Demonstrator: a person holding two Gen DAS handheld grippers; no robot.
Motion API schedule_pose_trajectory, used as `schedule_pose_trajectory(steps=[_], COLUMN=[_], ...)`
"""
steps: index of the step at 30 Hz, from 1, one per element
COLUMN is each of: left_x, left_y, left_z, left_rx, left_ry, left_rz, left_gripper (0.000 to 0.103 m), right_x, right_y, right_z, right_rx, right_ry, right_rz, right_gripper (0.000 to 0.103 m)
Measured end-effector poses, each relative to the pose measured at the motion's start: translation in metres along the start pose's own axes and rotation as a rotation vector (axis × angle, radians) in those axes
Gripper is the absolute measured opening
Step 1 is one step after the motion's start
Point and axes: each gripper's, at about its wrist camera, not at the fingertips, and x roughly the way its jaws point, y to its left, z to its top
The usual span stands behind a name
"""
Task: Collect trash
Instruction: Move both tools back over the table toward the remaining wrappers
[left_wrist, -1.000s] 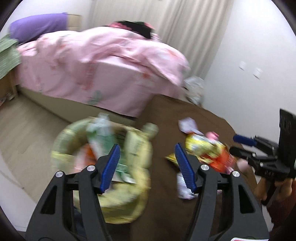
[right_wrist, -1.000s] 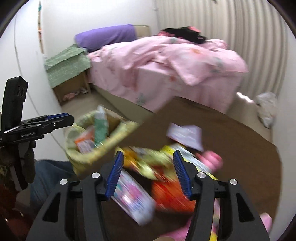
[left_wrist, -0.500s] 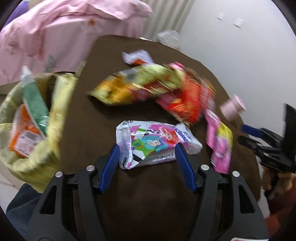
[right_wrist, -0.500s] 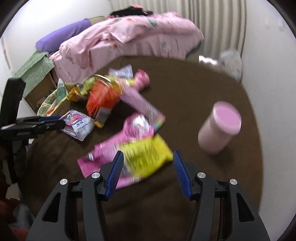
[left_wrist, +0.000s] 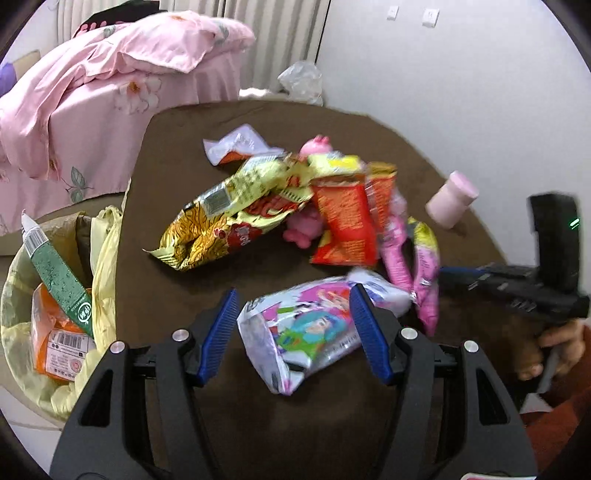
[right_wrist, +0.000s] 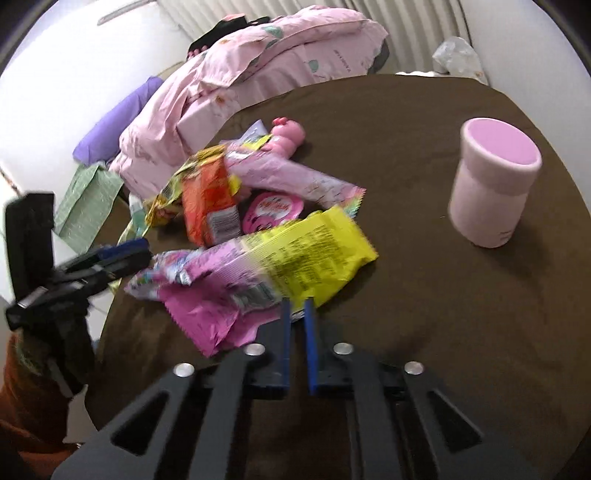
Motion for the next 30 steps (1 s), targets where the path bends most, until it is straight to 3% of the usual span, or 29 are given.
schedule_pose_trajectory(steps=[5, 7, 9, 11, 12, 13, 17, 19, 22, 26, 28, 30], left_x=[0.004, -0.003, -0.012, -0.023, -0.025, -0.026, -0.007, 0.007, 0.021, 0.010, 0.000, -0.005], left_y=[-0.006, -0.015, -0.022, -0.030, -0.034, -0.041, -0.064, -0.066, -0.055, -0.020, -0.018, -0.025], left_z=[-0.013, -0.020, -0.021, -0.021, -0.019, -0.018, -0.019, -0.019, -0.016, -0.015, -0.025, -0.031], left_rx=[-0.056, -0.041, -0.009, 0.061, 0.101, 0.180, 0.425, 0.474, 0.408, 0.100, 0.011, -0.001], left_ry=[0.074, 0.091, 0.080, 0.041, 0.027, 0.019, 0.069, 0.108, 0.132, 0.108, 0.098, 0.112], left_rz=[-0.093, -0.164, -0.187, -0.173, -0.159, -0.144, -0.084, -0.022, 0.062, 0.167, 0.120, 0.041], left_gripper=[0.059, 0.059, 0.059, 0.059, 0.059, 0.059, 0.059, 0.059, 0.059, 0.059, 0.059, 0.059], right_x=[-0.022, -0.029, -0.034, -0.037, -0.039, -0.040, -0.043, -0.046, -0.047, -0.035, -0.025, -0.013], right_y=[-0.013, -0.020, -0.023, -0.023, -0.022, -0.021, -0.017, -0.014, -0.008, 0.007, 0.017, 0.027], right_z=[0.003, 0.003, 0.003, 0.002, 0.002, 0.001, -0.002, -0.002, -0.004, -0.006, -0.006, -0.005], right_rx=[-0.037, -0.040, -0.035, -0.040, -0.044, -0.047, -0.052, -0.061, -0.075, -0.090, -0.101, -0.106], right_ry=[-0.053, -0.064, -0.090, -0.115, -0.126, -0.134, -0.145, -0.146, -0.124, -0.106, -0.098, -0.098], right_rz=[-0.126, -0.137, -0.155, -0.157, -0.144, -0.127, -0.087, -0.086, -0.078, -0.154, -0.153, -0.139], right_gripper=[0.007, 0.008, 0.009, 0.020, 0.036, 0.040, 0.040, 0.040, 0.040, 0.040, 0.040, 0.040])
